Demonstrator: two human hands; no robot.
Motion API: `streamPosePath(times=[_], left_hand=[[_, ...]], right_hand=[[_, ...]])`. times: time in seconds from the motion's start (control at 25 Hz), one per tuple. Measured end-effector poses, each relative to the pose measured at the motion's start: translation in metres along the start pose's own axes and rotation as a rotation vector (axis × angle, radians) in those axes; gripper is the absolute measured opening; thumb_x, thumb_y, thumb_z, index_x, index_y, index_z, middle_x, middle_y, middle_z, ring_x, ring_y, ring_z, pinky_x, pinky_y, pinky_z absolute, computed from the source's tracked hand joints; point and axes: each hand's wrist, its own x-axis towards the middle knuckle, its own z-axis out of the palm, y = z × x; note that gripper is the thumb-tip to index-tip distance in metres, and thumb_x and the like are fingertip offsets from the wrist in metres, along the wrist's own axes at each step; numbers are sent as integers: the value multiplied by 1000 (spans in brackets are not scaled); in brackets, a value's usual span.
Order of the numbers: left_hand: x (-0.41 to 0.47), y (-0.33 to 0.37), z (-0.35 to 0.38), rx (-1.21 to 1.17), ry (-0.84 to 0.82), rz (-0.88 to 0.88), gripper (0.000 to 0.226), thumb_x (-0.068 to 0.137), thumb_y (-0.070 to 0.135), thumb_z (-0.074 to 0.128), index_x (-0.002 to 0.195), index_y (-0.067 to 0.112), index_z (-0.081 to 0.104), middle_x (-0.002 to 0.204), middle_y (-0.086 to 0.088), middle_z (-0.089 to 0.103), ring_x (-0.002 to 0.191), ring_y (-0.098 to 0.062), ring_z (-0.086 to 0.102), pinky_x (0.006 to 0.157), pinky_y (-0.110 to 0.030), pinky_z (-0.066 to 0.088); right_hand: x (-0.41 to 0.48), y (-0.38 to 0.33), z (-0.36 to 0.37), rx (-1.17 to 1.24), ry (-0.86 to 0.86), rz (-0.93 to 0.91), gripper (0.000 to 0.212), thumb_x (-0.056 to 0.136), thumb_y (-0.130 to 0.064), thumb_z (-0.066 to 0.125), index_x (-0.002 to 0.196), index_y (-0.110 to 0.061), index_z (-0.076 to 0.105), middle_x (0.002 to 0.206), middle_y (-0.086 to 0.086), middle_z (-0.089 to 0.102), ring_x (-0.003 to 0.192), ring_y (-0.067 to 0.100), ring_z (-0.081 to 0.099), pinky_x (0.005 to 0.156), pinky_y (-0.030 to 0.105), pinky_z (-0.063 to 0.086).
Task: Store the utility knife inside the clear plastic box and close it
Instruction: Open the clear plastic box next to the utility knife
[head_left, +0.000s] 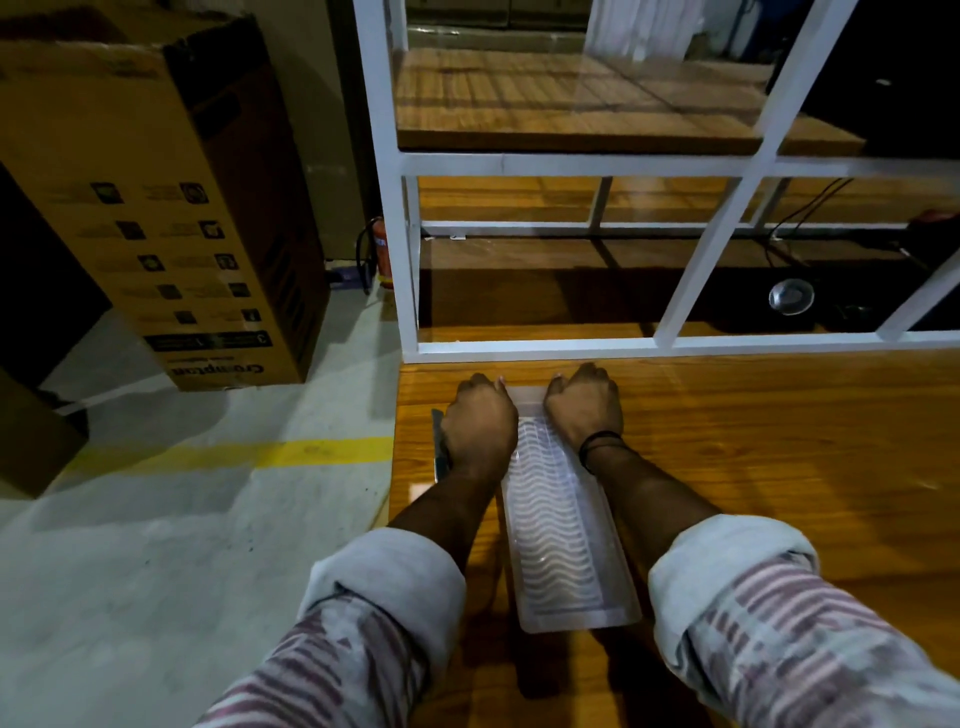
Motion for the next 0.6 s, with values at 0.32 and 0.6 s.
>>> streamPosePath(times=[0.32,0.6], left_hand=[[0,4,-4,-65,19,-85,43,107,41,40,104,13,72,100,-8,74,84,-26,73,73,-37,60],[-5,6,-7,-67,62,-80,44,107,42,40,100,13,73,96,-8,73,82,-27,71,69,-37,59]], right_hand=[[-2,-2,-10,7,-58,-29,59,99,-32,43,134,15,45,131,35,55,118,49,53,104,48,41],[-4,0,-10,146,-12,-32,60,97,-34,39,132,13,47,129,34,55,116,49,54,99,51,45]])
